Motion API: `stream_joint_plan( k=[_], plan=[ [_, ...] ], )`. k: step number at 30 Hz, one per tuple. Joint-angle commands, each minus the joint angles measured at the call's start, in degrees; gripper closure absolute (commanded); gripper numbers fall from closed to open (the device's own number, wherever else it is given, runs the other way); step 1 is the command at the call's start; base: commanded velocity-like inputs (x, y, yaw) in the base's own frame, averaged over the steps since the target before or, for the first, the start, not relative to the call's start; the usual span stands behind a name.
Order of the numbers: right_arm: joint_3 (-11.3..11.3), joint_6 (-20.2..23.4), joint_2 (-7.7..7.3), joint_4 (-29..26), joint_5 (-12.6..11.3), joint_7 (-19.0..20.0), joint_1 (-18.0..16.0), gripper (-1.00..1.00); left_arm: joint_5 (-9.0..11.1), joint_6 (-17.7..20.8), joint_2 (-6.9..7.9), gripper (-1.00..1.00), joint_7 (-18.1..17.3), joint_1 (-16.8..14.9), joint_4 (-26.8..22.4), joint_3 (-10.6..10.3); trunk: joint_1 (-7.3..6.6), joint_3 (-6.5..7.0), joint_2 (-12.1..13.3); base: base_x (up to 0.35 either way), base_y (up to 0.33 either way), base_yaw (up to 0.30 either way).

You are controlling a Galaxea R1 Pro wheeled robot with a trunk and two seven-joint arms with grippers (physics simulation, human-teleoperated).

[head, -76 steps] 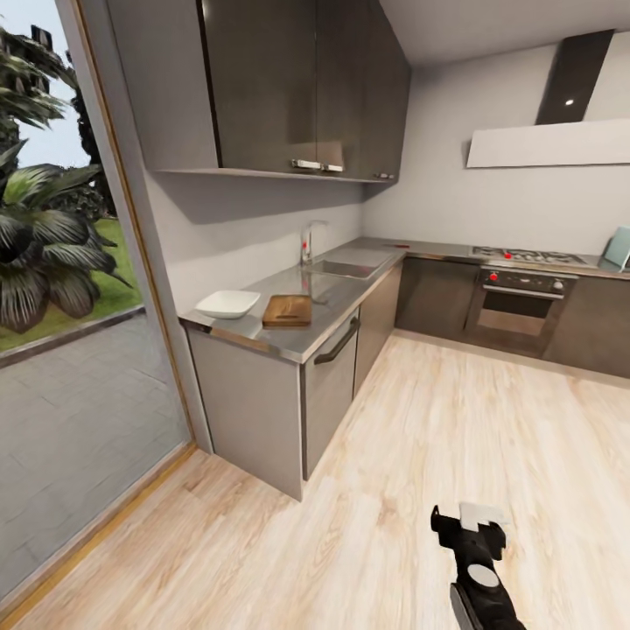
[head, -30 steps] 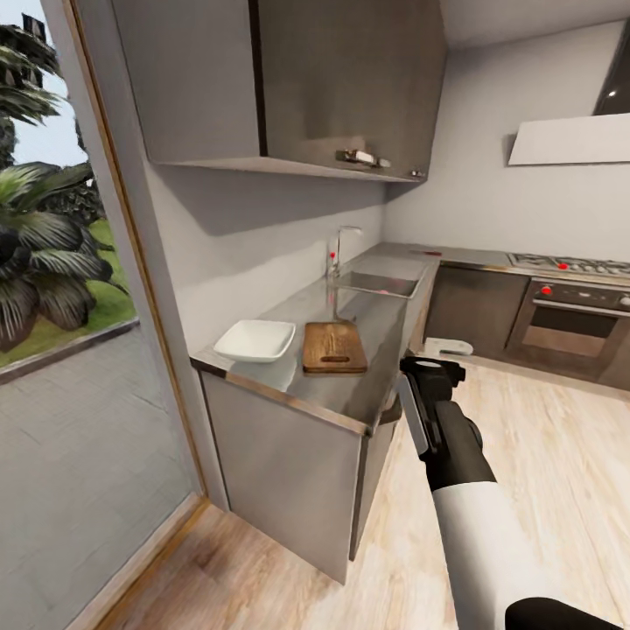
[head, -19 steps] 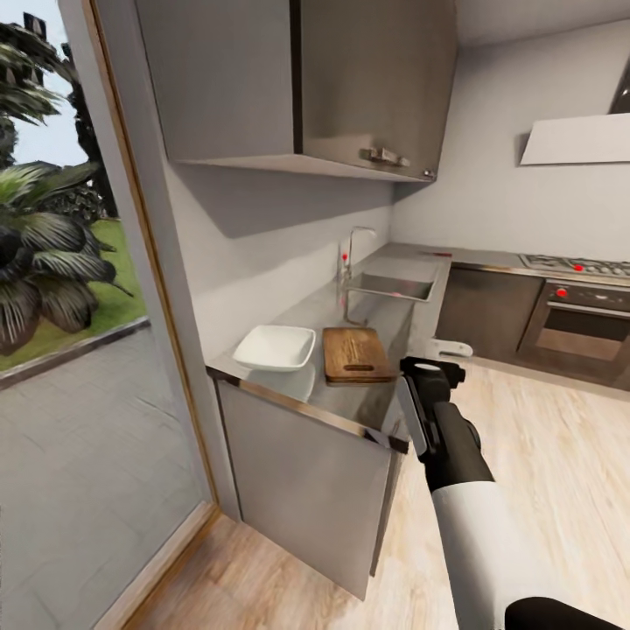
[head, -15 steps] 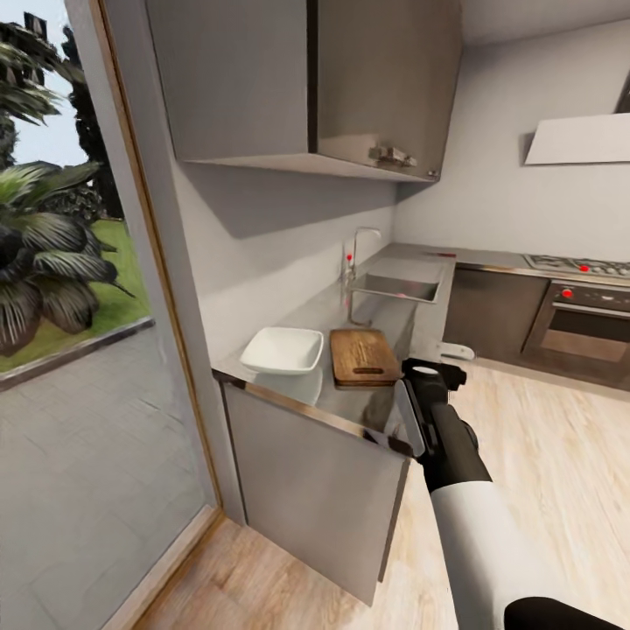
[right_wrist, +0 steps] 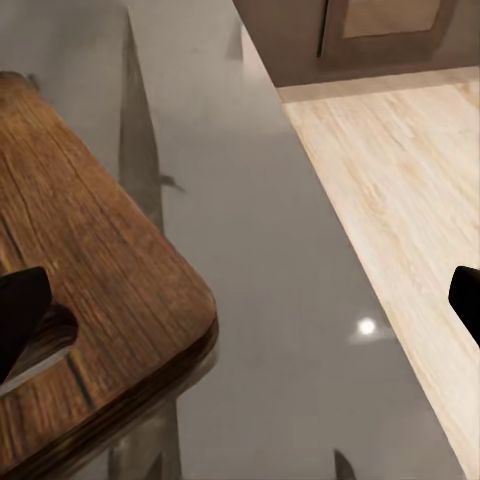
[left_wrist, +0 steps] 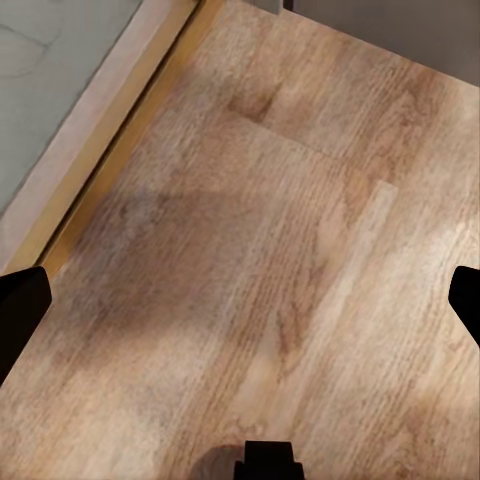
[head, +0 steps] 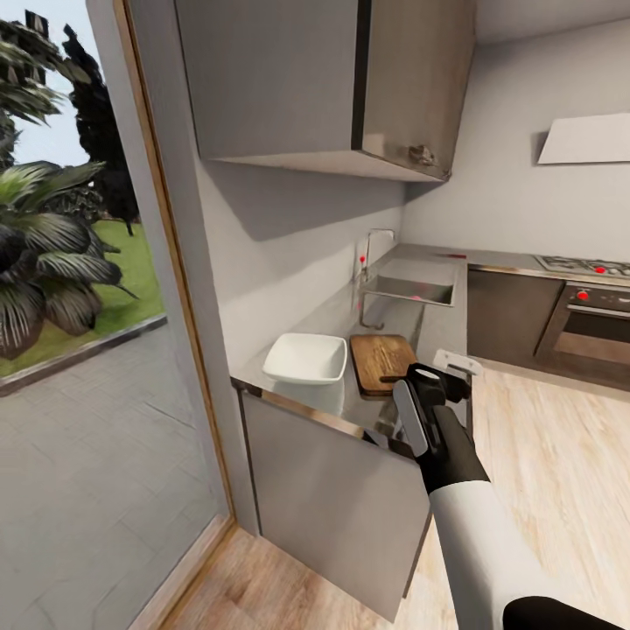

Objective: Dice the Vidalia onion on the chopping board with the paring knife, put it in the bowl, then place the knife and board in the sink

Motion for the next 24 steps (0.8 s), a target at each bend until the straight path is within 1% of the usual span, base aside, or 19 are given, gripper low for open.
stream_joint_plan(
  k=[1, 8, 22, 24],
  plan=[
    [-0.02, 0.26, 0.02, -0.07, -0.34, -0.29, -0.06, -1.00, -0.03, -0.18, -0.01, -1.00, -0.05, -0.03, 0.03, 0.11, 0.00, -0.06, -0.03, 0.007, 0.014, 0.000],
    [-0.03, 0.25, 0.02, -0.07, -0.41, -0.32, -0.05, -1.00, 0.00, -0.18, -0.02, -1.00, -0.04, -0.03, 0.09, 0.10, 0.00, -0.06, -0.03, 0.001, 0.002, 0.000],
    [0.08, -0.07, 0.02, 0.39, -0.57, -0.32, -0.08, -1.00, 0.07, -0.18, -0.02, -1.00, -0.06, -0.03, 0.11, 0.12, -3.08, 2.45, 5.58, 0.000, 0.000, 0.000],
    [0.11, -0.09, 0.02, 1.42, -1.37, -0.32, -0.07, -1.00, 0.08, -0.18, -0.02, -1.00, -0.05, -0.03, 0.11, 0.12, -3.52, 2.81, 6.39, 0.000, 0.000, 0.000]
  ],
)
